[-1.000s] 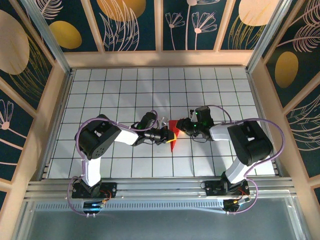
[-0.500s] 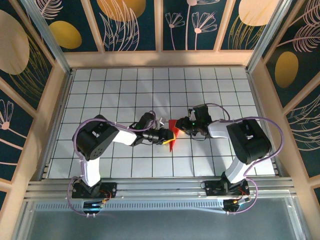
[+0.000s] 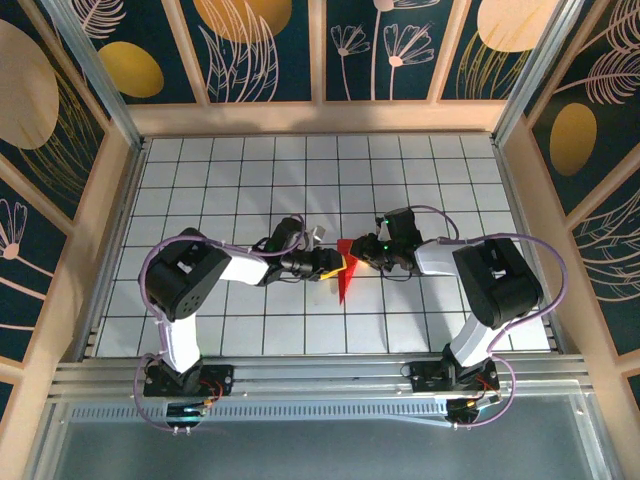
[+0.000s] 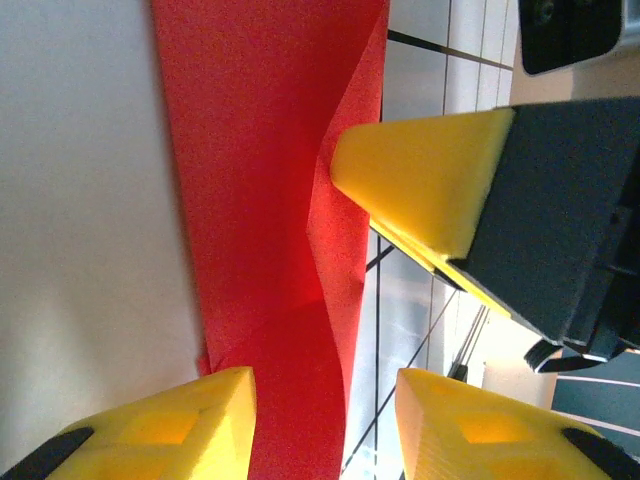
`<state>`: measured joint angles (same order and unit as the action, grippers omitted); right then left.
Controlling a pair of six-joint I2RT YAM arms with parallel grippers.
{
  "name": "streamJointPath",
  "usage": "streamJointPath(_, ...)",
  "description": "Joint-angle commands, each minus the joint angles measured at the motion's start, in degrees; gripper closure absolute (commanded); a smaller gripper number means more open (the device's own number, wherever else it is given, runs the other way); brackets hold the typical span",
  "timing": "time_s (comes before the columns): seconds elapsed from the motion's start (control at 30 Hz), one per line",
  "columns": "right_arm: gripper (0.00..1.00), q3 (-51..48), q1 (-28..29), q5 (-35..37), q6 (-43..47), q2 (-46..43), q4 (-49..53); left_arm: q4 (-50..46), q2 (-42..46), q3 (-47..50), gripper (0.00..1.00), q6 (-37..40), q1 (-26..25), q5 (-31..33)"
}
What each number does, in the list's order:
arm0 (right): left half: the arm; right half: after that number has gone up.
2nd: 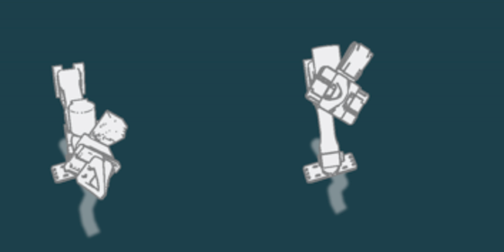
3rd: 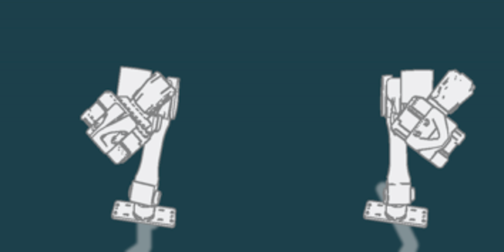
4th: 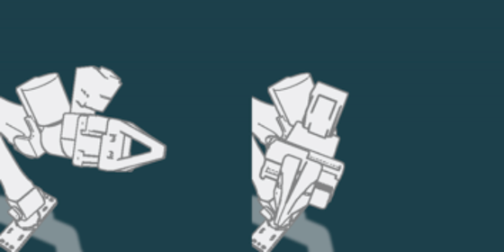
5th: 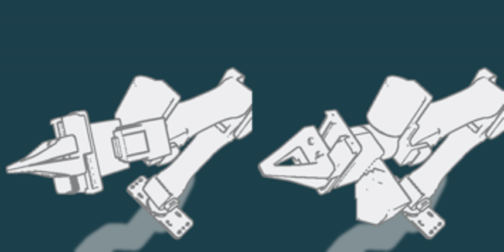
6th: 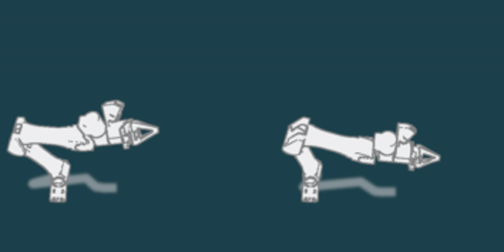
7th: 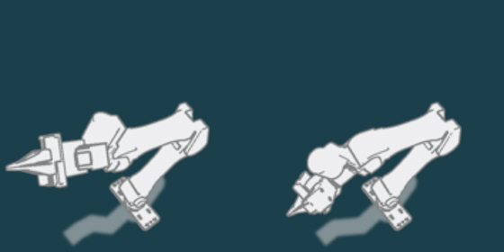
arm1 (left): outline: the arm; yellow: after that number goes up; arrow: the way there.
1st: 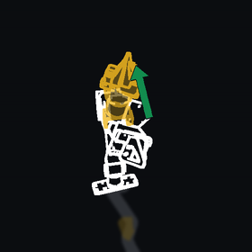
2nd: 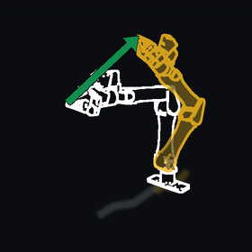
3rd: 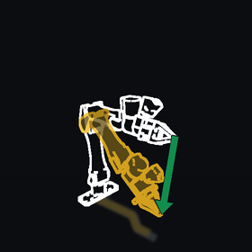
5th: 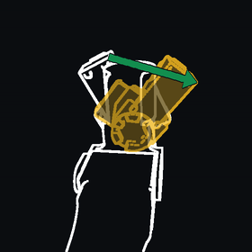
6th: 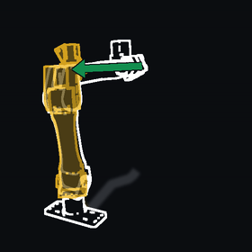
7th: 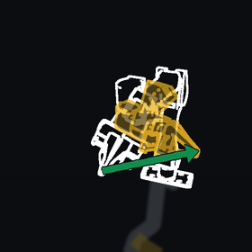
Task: Fold a paper plane with a square sheet of paper (fold left side to right side)
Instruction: Fold the wing for the fifth time at the center of the table.
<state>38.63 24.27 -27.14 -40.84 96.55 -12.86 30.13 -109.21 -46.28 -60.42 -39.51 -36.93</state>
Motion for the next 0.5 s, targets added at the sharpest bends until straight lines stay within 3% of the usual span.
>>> streamJointPath(0.0, 0.64, 0.35, 1.61, 4.02, 1.84, 3.92, 0.86, -0.65, -1.94, -2.43, 0.58, 1.33, 0.05, -1.17)
streamJointPath(0.23, 0.64, 0.55, 1.77, 4.20, 1.94, 4.16, 1.19, -2.38, -4.33, -5.00, 0.64, 2.16, 0.04, -1.17)
streamJointPath(0.47, 0.64, 1.09, 2.03, 4.45, 2.26, 4.52, 2.04, -9.11, -4.42, -6.41, 0.85, 5.50, 0.04, 4.10)
